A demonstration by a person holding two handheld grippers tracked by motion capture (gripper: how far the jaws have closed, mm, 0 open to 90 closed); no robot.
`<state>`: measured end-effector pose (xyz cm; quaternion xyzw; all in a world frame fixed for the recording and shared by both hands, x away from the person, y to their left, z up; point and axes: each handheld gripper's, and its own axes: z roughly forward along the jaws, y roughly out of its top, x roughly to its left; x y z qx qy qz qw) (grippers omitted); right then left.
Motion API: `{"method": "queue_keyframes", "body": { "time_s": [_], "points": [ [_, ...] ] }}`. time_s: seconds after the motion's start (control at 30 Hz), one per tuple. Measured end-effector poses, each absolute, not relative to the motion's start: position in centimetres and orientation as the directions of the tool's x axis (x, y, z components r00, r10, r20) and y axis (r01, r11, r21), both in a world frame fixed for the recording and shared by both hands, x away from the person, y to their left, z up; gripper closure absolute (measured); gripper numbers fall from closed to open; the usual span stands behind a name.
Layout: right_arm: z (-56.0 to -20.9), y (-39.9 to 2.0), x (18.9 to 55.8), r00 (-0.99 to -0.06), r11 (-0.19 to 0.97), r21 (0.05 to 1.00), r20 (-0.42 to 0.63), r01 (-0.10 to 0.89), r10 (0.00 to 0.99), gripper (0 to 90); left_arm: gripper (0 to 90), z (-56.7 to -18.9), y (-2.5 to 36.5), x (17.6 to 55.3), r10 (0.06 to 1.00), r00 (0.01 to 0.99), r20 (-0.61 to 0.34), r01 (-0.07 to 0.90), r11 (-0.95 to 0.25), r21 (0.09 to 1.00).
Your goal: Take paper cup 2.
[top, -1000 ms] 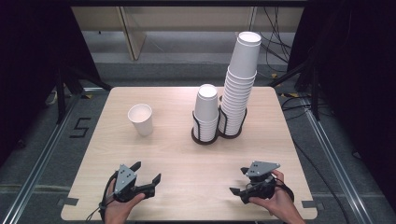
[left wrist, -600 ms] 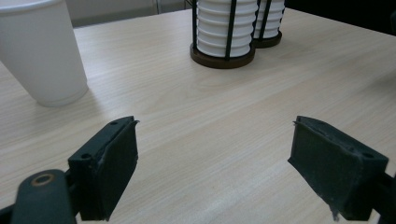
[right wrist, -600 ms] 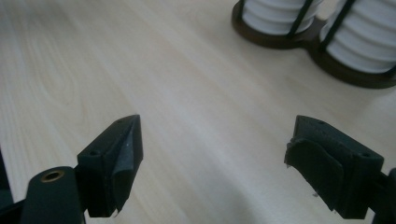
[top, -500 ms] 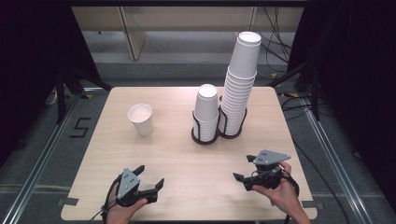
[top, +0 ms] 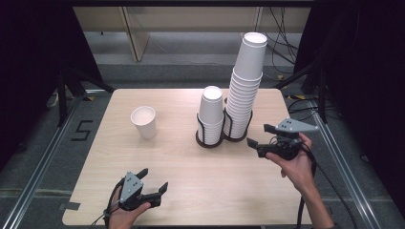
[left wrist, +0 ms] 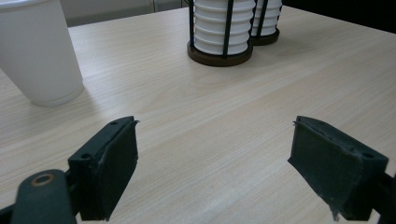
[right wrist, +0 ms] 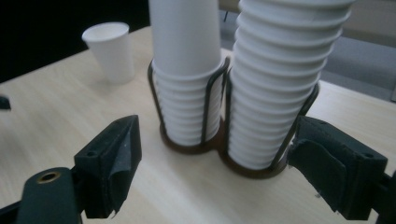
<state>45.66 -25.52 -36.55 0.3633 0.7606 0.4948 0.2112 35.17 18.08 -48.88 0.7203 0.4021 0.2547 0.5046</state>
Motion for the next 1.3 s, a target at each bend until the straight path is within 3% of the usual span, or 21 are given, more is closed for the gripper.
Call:
{"method": "queue_keyframes", "body": {
  "time_s": [0.5,1.0,1.3],
  "points": [
    [-30.4,-26.2,49.2,-0.610,0.132,0.935,0.103,0.328,0.786,15.4,14.6,-49.0,18.1,35.3,0.834,0.551,-0.037,0.330,-0.177,0.927],
    [-25.6,-25.6,52.0,-0.594,0.142,0.952,0.050,0.272,0.803,15.4,14.6,-49.0,18.1,35.3,0.831,0.555,-0.034,0.327,-0.180,0.928],
    [-24.2,-24.5,54.3,-0.586,0.138,0.947,0.060,0.288,0.808,15.4,14.5,-49.0,18.1,35.3,0.830,0.557,-0.035,0.328,-0.181,0.927]
  ]
}}
